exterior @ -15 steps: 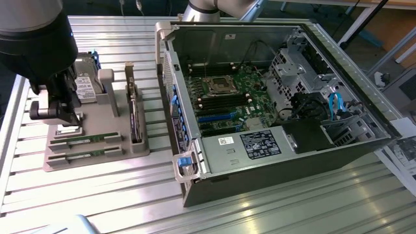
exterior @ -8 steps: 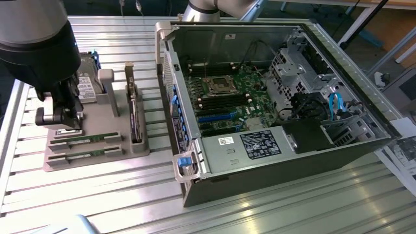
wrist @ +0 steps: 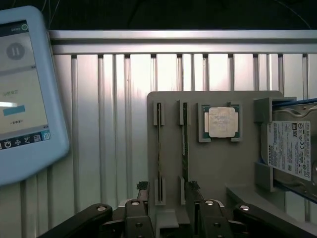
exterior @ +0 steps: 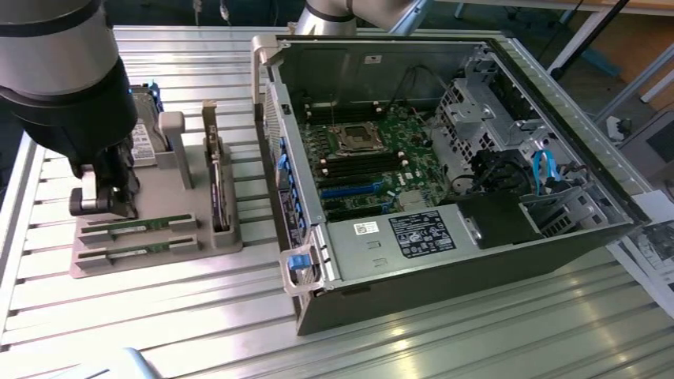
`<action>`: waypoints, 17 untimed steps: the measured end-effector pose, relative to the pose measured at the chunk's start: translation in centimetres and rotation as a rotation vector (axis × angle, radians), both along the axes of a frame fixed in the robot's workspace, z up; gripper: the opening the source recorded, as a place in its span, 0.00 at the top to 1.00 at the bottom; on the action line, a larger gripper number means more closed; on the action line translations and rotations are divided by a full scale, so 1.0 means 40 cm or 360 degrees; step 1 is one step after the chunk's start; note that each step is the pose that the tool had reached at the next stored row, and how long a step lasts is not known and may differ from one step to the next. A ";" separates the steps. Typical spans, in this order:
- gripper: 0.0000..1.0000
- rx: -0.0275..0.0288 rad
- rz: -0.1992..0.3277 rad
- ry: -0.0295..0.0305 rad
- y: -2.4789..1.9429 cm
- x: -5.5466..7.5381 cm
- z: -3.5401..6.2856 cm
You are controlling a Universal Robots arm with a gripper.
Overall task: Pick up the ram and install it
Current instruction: 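Pick up the ram and move it above insertion slot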
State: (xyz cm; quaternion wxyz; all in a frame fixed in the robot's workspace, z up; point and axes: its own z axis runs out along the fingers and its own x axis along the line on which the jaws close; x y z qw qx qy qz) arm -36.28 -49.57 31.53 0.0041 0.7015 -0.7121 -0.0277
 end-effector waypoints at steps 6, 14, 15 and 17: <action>0.58 0.00000 0.0006 0.00000 0.000 0.000 -0.034; 0.58 -0.00002 0.0014 0.00003 0.000 0.000 -0.080; 0.58 -0.00001 0.0014 0.00002 0.000 0.000 -0.085; 0.58 0.00000 0.0014 0.00002 0.000 0.000 -0.095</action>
